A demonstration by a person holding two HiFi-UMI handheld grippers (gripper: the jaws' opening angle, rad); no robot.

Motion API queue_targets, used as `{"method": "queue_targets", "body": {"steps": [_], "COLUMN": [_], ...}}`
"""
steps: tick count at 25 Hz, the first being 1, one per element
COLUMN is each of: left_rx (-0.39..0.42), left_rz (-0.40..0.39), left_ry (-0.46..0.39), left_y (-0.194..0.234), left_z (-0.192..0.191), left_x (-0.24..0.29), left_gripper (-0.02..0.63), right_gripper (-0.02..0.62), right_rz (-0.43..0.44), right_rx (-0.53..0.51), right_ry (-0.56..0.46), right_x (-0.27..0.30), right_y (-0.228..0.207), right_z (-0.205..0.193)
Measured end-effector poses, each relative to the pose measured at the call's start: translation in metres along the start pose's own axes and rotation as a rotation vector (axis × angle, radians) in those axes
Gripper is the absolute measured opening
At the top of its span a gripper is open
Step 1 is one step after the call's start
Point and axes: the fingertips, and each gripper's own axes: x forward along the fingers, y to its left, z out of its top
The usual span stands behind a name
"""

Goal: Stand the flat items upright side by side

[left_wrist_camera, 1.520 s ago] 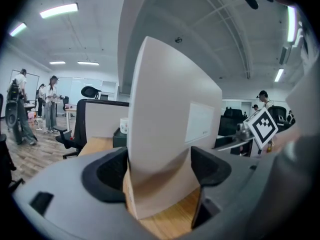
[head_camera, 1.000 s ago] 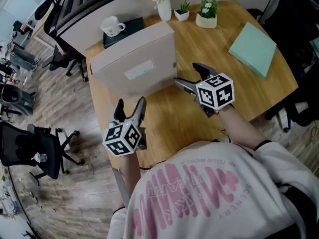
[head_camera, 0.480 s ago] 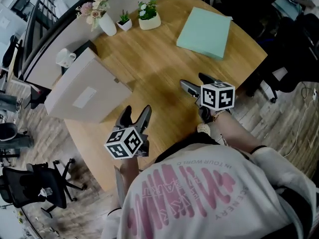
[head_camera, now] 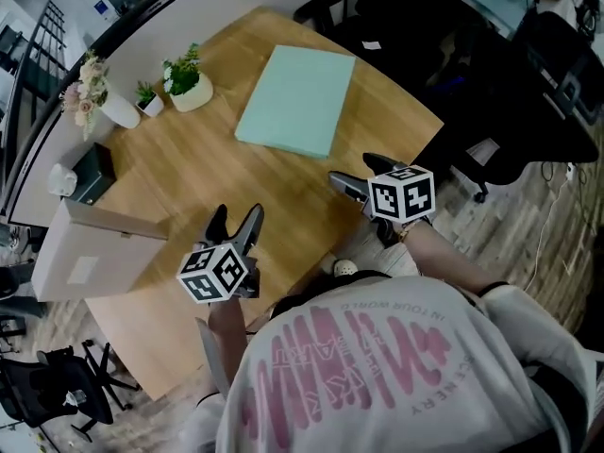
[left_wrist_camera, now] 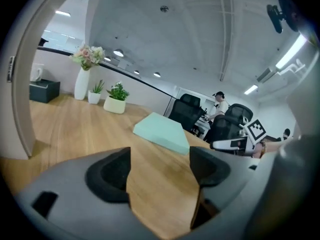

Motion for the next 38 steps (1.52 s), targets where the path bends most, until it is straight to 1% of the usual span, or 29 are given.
{"method": "queue_targets", "body": {"steps": [2,3,5,6,8,12,14,16,17,19,22,24,26,29,30,31,34,35,38], "left_rx": [-0.012,-0.021,-0.021,-0.009,0.02,0.087,0.113,0.113,0.115,0.135,0.175,0.183,0.157,0.053,0.031,0.038,0.139,0.151,0.111], "left_rz": [0.046,0.061,0.068,0.064,0.053,0.04,0.053,0.072,0.074,0.053,-0.009,-0.026,-0.032,-0.047,-0.048,-0.045,-0.035,-0.033,-0.047], "left_ry": [-0.034,-0.041,-0.039,-0.034,-0.018,0.018,0.002,-0.026,-0.026,0.023,0.177,0.243,0.277,0.26,0.264,0.286,0.374,0.385,0.408], "left_y": [-0.003,-0.004,-0.007,-0.008,-0.006,0.0,0.003,0.006,0.008,0.009,0.012,0.021,0.031,0.042,0.044,0.045,0.044,0.044,0.038], "left_z": [0.012,0.018,0.033,0.042,0.058,0.094,0.115,0.132,0.138,0.138,0.12,0.119,0.118,0.121,0.12,0.116,0.102,0.1,0.094], "left_x": [0.018,0.024,0.037,0.043,0.06,0.105,0.129,0.153,0.166,0.194,0.234,0.261,0.285,0.316,0.324,0.329,0.333,0.333,0.333], "left_gripper": [0.37,0.371,0.371,0.371,0.393,0.403,0.403,0.388,0.385,0.39,0.417,0.422,0.428,0.434,0.434,0.434,0.426,0.422,0.42], "right_gripper": [0.41,0.41,0.405,0.403,0.403,0.403,0.403,0.403,0.403,0.402,0.391,0.379,0.377,0.377,0.377,0.377,0.377,0.377,0.377], "right_rz": [-0.004,-0.001,0.004,0.002,-0.005,0.011,0.003,-0.011,-0.017,-0.014,0.033,0.062,0.084,0.1,0.096,0.088,0.079,0.08,0.068], "right_rx": [0.018,0.045,0.115,0.145,0.181,0.184,0.169,0.155,0.15,0.148,0.193,0.217,0.222,0.211,0.199,0.182,0.152,0.156,0.178], "right_ry": [-0.018,-0.033,-0.058,-0.06,-0.043,0.001,0.038,0.075,0.088,0.099,0.098,0.092,0.102,0.108,0.107,0.109,0.12,0.123,0.135], "right_x": [-0.005,-0.007,-0.008,-0.007,-0.002,0.008,0.011,0.02,0.026,0.042,0.066,0.084,0.101,0.123,0.129,0.134,0.145,0.148,0.152], "right_y": [-0.025,-0.034,-0.047,-0.053,-0.065,-0.08,-0.091,-0.104,-0.11,-0.122,-0.128,-0.13,-0.132,-0.133,-0.133,-0.134,-0.134,-0.134,-0.139], "right_z": [0.013,0.018,0.025,0.026,0.028,0.038,0.042,0.048,0.053,0.066,0.076,0.084,0.089,0.097,0.098,0.098,0.1,0.1,0.097]}}
